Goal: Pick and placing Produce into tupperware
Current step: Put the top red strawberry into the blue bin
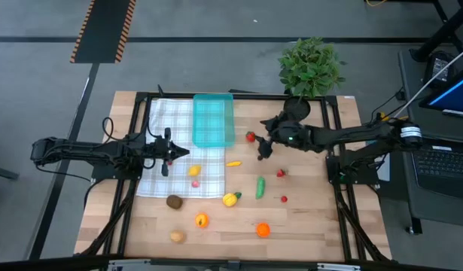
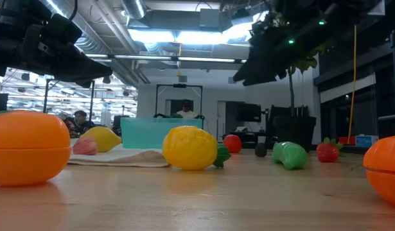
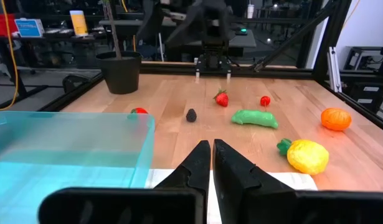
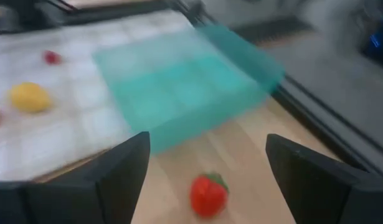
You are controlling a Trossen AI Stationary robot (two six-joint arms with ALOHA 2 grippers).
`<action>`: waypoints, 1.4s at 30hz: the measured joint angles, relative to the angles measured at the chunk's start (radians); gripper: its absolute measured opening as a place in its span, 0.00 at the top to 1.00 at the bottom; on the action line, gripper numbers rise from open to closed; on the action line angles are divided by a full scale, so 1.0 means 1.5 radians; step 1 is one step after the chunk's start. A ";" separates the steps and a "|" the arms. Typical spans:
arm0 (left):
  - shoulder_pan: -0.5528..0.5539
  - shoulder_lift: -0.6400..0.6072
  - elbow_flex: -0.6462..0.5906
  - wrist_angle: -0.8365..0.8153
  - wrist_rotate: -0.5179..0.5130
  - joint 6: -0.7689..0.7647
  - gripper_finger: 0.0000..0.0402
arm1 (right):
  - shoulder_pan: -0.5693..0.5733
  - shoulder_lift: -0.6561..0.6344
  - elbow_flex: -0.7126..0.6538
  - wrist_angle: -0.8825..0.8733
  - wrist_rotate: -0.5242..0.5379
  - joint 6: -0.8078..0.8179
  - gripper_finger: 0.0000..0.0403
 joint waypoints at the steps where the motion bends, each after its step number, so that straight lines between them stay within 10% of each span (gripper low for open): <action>1: 0.000 0.000 0.000 -0.004 0.000 0.000 0.96 | 0.000 0.012 0.020 -0.028 0.001 0.022 0.20; 18: 0.000 0.000 0.000 -0.067 0.000 -0.001 0.85 | -0.013 0.169 0.243 -0.337 -0.042 0.258 0.20; 42: 0.000 0.000 0.000 -0.072 0.000 -0.001 0.75 | -0.051 0.296 0.246 -0.329 -0.060 0.324 0.20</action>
